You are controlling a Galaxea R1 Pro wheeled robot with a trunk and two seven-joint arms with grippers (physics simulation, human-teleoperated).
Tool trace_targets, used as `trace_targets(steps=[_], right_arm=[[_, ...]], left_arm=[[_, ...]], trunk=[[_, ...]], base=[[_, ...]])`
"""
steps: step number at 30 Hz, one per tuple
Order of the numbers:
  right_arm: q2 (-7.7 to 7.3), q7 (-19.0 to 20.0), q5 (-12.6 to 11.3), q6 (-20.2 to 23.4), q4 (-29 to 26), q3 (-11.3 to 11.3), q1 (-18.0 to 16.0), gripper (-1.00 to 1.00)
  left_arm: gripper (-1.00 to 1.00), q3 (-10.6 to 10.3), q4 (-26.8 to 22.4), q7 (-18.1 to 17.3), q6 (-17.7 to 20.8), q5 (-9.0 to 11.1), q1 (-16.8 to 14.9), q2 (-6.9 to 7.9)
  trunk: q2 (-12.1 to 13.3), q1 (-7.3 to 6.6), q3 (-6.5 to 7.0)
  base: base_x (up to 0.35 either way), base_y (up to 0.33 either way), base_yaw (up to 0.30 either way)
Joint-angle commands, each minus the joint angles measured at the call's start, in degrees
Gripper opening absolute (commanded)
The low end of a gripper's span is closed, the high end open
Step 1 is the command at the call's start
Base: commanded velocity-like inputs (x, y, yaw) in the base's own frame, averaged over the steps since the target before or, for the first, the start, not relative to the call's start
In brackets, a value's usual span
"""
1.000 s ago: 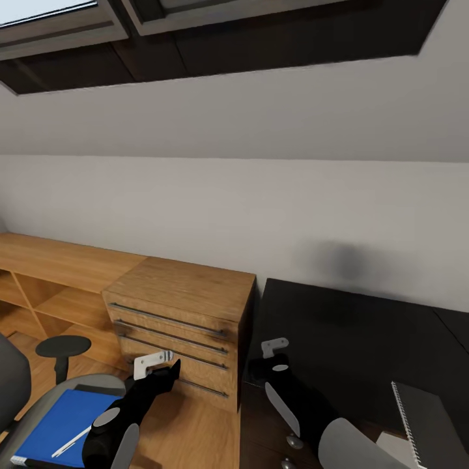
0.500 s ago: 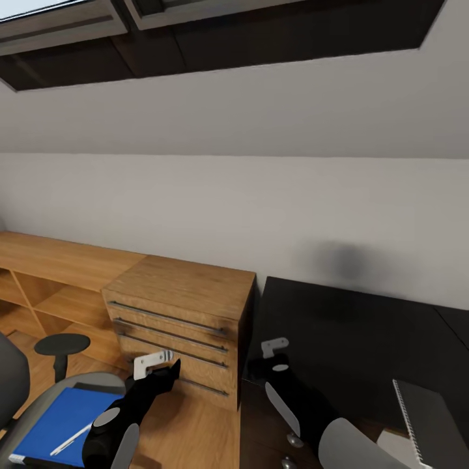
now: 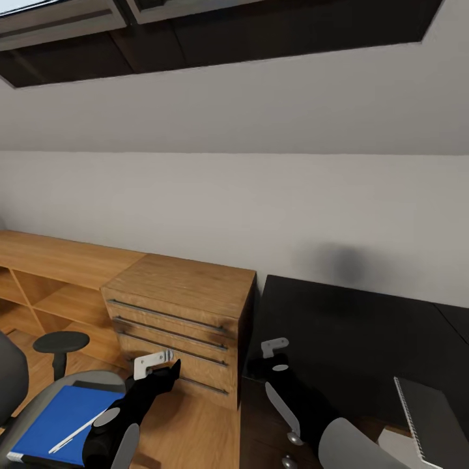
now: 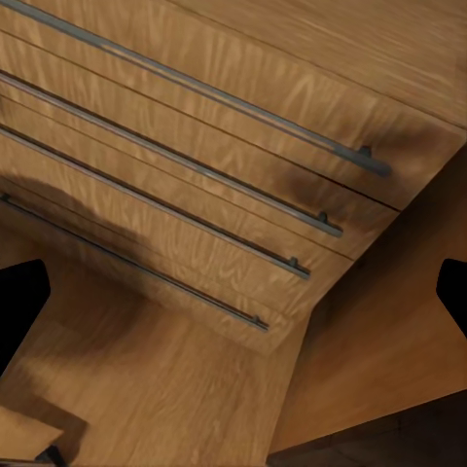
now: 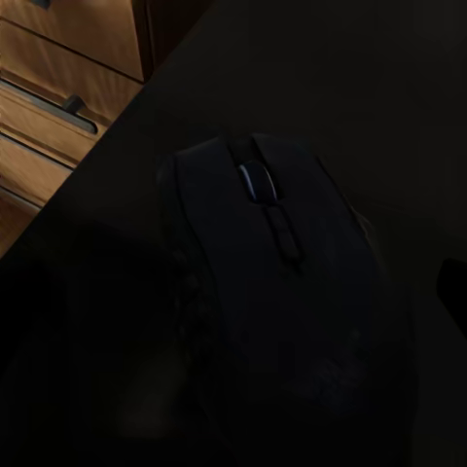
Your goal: In the bedroom, organize the workspace by keeping the computer under the desk, ensuring the monitor is on the desk, placing the keyboard on the desk next to the monitor, placing the mouse on the desk next to the keyboard, moving the folder from the swivel chair onto the desk next to the mouse, stacking the notebook on top of the folder with the pen on top of the notebook, and positioning the swivel chair next to the desk.
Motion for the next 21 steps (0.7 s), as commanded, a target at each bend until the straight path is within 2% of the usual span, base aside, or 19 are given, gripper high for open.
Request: trace_targets(steps=[1, 20, 21], right_arm=[[-0.09, -0.54, -0.53, 0.37, -0.06, 0.33, -0.05, 1.00], [-0.22, -0.54, -0.53, 0.43, -0.10, 0.22, -0.05, 1.00], [-0.22, -0.54, -0.53, 0.47, -0.10, 0.23, -0.05, -1.00]], left_arm=[[1.00, -0.06, -0.08, 0.53, 0.21, 0.60, -0.05, 0.02], [1.00, -0.06, -0.08, 0.52, 0.21, 0.60, -0.06, -0.04], [1.00, -0.06, -0.08, 0.53, 0.21, 0.62, -0.06, -0.04]], trunk=[[-0.04, 0.00, -0.07], [-0.04, 0.00, -0.07], [-0.04, 0.00, -0.07]], base=[[0.000, 0.000, 0.000], [0.000, 0.000, 0.000], [0.000, 0.000, 0.000]])
